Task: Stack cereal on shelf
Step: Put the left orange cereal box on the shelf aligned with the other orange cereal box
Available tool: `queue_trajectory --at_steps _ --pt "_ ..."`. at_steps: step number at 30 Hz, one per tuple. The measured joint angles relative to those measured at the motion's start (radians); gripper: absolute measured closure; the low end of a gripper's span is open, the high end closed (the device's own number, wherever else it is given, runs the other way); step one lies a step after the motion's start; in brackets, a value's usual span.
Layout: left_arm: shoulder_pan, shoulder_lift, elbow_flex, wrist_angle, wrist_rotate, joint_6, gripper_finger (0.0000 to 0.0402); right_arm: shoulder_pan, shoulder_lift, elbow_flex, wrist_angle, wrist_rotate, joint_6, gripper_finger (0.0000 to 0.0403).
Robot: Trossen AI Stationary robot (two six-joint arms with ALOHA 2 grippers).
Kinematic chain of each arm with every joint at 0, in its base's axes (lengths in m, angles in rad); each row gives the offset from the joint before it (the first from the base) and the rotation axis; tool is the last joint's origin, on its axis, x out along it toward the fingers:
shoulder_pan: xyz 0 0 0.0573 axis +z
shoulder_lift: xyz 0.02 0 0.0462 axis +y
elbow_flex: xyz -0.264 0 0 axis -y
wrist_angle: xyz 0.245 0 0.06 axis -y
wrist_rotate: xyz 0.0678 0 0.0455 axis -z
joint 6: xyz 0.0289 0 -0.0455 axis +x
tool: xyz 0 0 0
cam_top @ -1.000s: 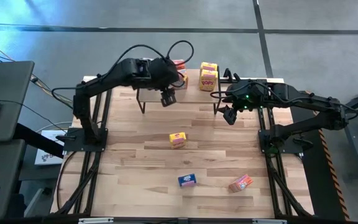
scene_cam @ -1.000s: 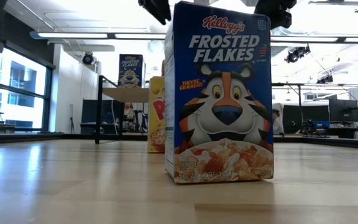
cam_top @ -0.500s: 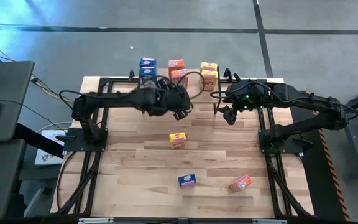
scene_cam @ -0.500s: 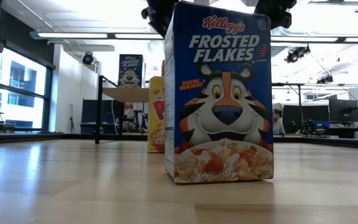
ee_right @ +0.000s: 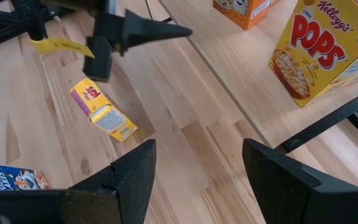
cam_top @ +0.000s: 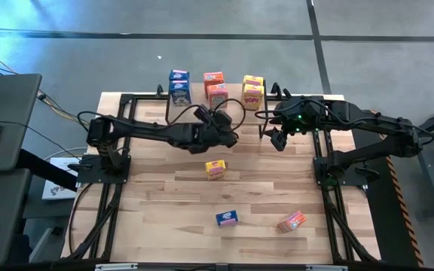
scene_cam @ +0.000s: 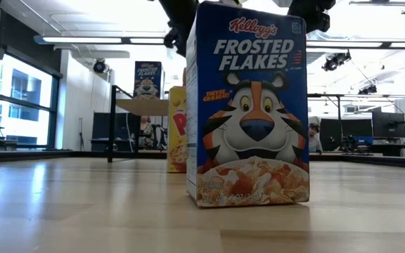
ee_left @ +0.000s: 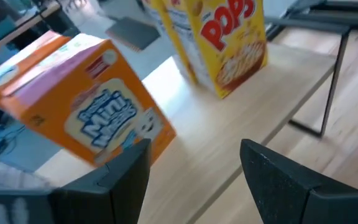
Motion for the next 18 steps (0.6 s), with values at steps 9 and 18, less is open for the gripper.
queue_trajectory --at_steps 9,18 --pt "0.008 0.000 -0.179 0.448 0.015 0.196 0.0165 0.000 0.000 0.000 0.000 0.000 0.000 0.0171" --pt "0.072 0.000 -0.325 0.840 0.198 0.323 0.0203 0.000 0.000 0.000 0.000 0.000 0.000 0.0171"
